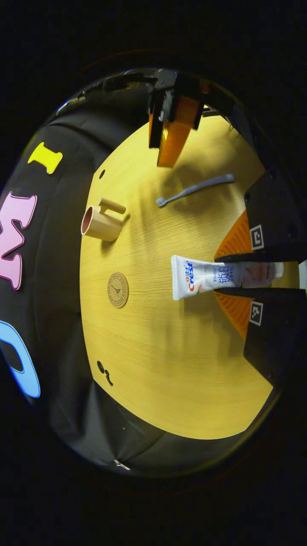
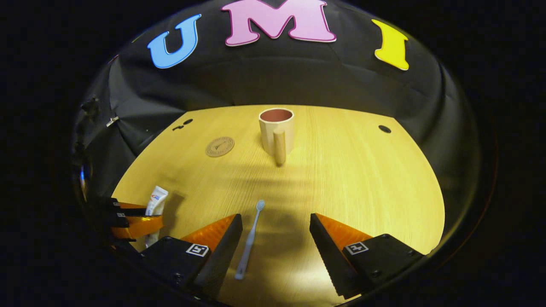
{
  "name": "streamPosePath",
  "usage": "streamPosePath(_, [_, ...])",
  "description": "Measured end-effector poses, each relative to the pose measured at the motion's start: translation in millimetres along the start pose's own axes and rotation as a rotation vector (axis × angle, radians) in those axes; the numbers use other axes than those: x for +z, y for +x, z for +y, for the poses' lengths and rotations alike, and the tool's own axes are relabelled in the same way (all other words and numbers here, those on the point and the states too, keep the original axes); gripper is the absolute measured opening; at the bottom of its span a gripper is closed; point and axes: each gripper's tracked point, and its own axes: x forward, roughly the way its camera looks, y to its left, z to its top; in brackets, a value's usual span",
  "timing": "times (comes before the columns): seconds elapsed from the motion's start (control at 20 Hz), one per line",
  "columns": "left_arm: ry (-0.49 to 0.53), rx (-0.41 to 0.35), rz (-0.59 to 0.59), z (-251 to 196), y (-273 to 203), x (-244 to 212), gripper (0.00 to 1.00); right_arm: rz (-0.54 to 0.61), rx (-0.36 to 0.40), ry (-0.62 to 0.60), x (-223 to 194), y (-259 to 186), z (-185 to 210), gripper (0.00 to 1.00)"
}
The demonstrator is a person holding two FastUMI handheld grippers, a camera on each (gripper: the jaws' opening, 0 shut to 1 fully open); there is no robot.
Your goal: Put the toothbrush and toothpaste on the desktop into the cup, then pick up the cup and place it on the coaster on the desktop.
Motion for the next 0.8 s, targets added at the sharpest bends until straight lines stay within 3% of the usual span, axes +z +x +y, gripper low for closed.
streamPosePath(0.25, [-0.012, -0.005, -0.015, 6.3, -23.8, -11.1, 0.29, 0.133, -0.014, 0.035, -31.1, 23.0, 12.9, 0.99])
streamPosePath(0.45, [-0.008, -0.004, -0.001, 10.2, -32.2, -23.6, 0.29, 0.168, -0.062, 0.022, -41.9, 30.6, 10.8, 0.99])
streamPosePath(0.5, [-0.005, -0.004, 0.003, 11.4, -33.7, -26.2, 0.34, 0.174, -0.075, 0.022, -44.9, 31.0, 10.0, 0.99])
streamPosePath(0.55, [0.000, -0.003, 0.007, 12.4, -35.4, -29.9, 0.29, 0.182, -0.084, 0.024, -48.0, 32.0, 9.1, 0.99])
streamPosePath(0.8, [0.008, -0.020, 0.014, 13.8, -39.5, -35.2, 0.29, 0.230, -0.100, 0.027, -64.7, 36.6, 12.1, 0.96])
